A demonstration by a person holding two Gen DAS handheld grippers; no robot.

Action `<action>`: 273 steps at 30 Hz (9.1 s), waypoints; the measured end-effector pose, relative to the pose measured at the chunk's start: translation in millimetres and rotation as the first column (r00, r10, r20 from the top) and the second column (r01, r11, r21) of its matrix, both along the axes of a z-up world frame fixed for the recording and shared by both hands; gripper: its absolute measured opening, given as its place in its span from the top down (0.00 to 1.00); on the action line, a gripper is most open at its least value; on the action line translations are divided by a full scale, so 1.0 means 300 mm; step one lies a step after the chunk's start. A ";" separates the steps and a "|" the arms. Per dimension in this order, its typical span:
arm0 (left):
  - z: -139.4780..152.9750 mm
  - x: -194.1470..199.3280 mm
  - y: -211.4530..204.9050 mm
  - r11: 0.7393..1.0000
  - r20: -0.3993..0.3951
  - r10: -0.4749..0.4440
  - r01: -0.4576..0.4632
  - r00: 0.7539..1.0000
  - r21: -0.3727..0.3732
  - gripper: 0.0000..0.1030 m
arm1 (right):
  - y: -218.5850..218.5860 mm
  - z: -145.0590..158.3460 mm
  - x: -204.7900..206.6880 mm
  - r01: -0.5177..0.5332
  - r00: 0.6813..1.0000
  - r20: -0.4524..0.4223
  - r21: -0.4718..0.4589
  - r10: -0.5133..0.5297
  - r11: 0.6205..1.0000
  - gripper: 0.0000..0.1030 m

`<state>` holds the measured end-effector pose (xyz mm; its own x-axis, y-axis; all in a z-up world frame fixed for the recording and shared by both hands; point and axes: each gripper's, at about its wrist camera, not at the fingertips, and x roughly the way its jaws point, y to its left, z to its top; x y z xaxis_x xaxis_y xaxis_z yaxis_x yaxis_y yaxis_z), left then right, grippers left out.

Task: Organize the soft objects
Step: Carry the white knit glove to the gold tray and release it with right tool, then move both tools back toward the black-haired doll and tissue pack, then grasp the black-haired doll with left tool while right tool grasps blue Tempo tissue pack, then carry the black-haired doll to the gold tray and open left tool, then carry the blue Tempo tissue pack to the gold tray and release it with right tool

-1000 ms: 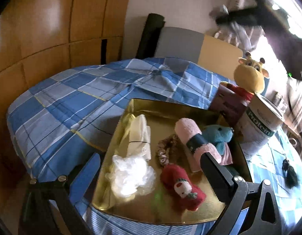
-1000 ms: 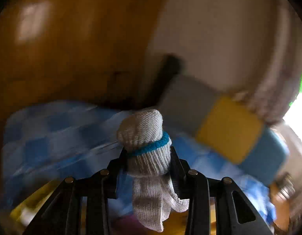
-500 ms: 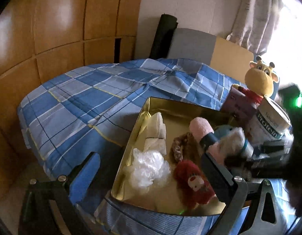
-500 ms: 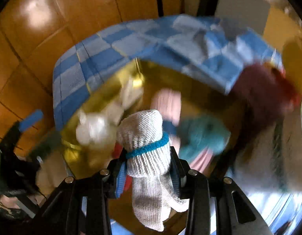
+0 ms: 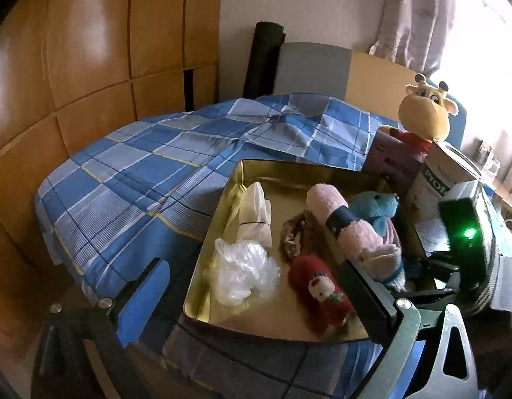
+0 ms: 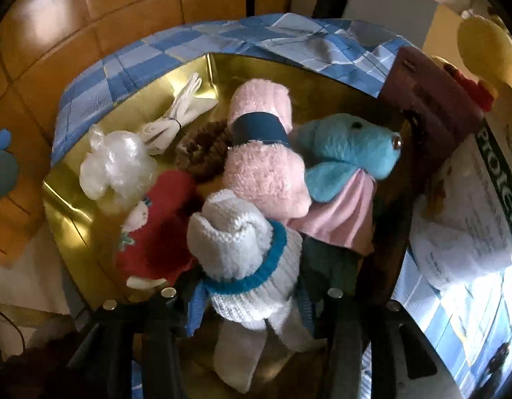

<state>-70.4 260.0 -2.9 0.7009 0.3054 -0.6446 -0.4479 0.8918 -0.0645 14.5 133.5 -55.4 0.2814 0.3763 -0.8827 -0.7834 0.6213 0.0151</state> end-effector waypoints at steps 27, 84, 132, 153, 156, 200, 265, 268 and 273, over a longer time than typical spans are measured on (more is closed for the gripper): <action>0.036 0.054 -0.199 0.980 -0.032 -0.194 0.195 0.980 0.036 0.00 | -0.650 0.284 0.073 0.401 0.889 0.139 0.224 -0.437 0.888 0.33; -0.244 0.958 -1.635 0.551 -0.236 -0.834 0.725 0.499 -0.414 0.77 | -1.807 0.056 0.048 0.936 0.054 -0.466 0.332 -0.883 -0.118 0.32; -0.219 0.441 -0.902 0.667 -0.203 -0.737 0.645 0.644 -0.373 0.37 | -1.508 -0.096 0.335 0.834 0.536 -0.066 -0.108 -0.841 0.540 0.43; -0.254 0.845 -1.246 0.722 -0.341 -0.691 0.628 0.637 -0.290 0.37 | -1.479 -0.097 0.341 0.813 0.569 -0.019 -0.139 -0.822 0.566 0.43; -0.291 0.850 -1.267 0.733 -0.375 -0.674 0.640 0.637 -0.229 0.70 | -1.472 -0.097 0.341 0.810 0.574 -0.014 -0.139 -0.818 0.570 0.43; -0.100 0.380 -0.825 0.816 -0.149 -0.578 0.574 0.803 -0.074 0.77 | -1.457 -0.094 0.309 0.779 0.624 0.044 -0.118 -0.780 0.616 0.43; -0.055 0.188 0.023 0.992 -0.059 -0.101 0.096 0.993 -0.077 0.15 | -0.495 0.946 1.010 0.651 0.636 0.337 0.249 -0.694 0.718 0.49; -0.046 0.176 0.033 0.995 -0.049 -0.082 0.079 0.995 -0.063 0.09 | -0.243 0.971 0.938 0.452 0.760 0.376 0.279 -0.530 0.847 0.49; -0.034 0.161 0.064 0.998 -0.047 -0.040 0.038 0.998 -0.048 0.06 | 0.085 0.805 0.698 0.110 0.914 0.375 0.136 -0.154 0.985 0.49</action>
<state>-22.2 279.1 -13.0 0.6799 0.2467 -0.6906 -0.4163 0.9051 -0.0865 224.0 159.1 186.1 0.6433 0.4000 -0.6528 -0.6534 0.7312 -0.1959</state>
